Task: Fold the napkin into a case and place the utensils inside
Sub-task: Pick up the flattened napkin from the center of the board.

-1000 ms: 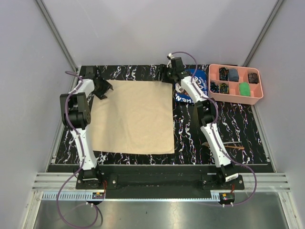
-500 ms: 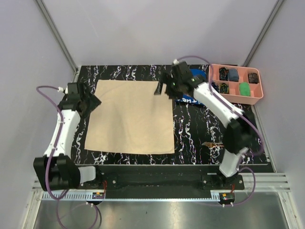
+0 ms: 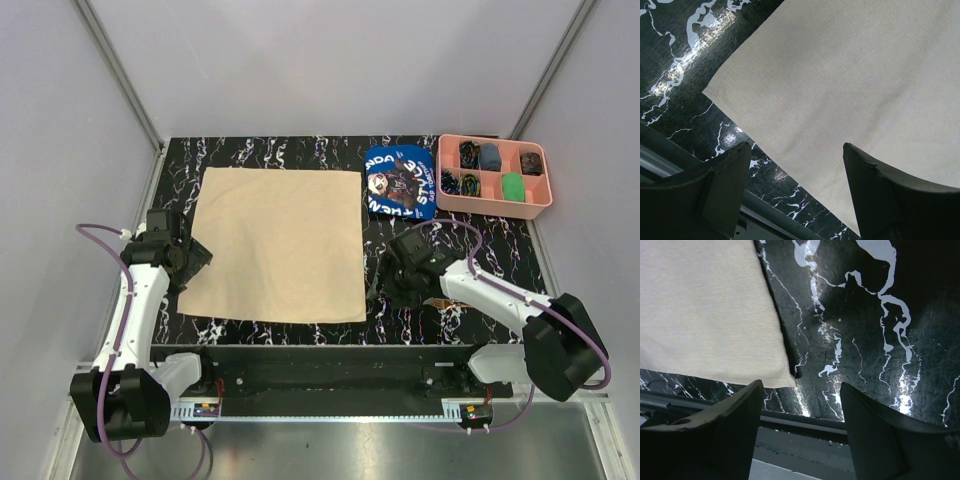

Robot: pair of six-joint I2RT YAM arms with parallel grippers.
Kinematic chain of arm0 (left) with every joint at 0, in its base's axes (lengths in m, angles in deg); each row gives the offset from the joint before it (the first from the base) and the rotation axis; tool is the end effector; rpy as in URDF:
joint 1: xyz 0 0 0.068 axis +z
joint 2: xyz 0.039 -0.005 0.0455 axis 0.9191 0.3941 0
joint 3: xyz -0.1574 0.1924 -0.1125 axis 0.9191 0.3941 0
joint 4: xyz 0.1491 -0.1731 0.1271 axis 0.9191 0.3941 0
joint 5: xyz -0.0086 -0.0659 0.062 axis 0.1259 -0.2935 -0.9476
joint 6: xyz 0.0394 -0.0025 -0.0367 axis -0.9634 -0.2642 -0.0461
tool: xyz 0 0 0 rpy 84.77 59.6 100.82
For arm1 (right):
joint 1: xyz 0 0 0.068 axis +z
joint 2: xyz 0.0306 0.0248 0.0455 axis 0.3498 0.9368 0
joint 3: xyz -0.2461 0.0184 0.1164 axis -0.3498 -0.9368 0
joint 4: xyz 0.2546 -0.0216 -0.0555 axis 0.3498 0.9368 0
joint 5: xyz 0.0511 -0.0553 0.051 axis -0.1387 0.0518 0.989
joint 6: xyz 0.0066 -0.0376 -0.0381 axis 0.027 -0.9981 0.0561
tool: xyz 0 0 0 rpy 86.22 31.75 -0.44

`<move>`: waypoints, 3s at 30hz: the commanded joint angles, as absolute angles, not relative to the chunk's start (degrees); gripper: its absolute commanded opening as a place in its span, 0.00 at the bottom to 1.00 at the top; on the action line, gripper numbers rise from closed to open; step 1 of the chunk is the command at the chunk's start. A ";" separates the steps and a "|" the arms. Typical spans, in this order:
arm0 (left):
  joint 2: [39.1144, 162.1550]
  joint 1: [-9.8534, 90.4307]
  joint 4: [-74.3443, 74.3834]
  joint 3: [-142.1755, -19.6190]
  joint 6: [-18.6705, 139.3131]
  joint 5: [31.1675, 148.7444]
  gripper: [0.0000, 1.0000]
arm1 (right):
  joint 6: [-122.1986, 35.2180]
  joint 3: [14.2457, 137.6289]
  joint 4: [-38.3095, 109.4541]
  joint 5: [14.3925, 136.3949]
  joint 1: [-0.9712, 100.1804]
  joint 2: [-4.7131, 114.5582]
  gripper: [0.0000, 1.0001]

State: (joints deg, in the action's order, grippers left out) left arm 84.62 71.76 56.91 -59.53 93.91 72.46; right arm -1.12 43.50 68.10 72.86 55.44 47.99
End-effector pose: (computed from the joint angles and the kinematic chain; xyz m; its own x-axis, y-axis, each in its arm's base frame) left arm 0.1845 0.0217 0.2659 -0.5164 -0.7475 -0.4177 -0.7424 0.6339 -0.2166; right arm 0.1921 0.1382 0.1944 -0.9379 0.2640 -0.2251 0.1639 0.9090 0.3832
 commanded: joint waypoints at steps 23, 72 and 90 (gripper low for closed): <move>86.05 72.41 56.79 -59.36 94.36 69.66 0.77 | 12.01 37.04 54.31 68.46 66.44 58.13 0.38; 94.30 90.43 53.28 -48.45 100.95 73.17 0.46 | -0.12 40.21 47.72 67.49 61.52 50.48 0.00; 95.80 90.34 53.46 -48.54 102.09 71.59 0.43 | -0.82 39.76 46.67 70.12 60.82 51.80 0.00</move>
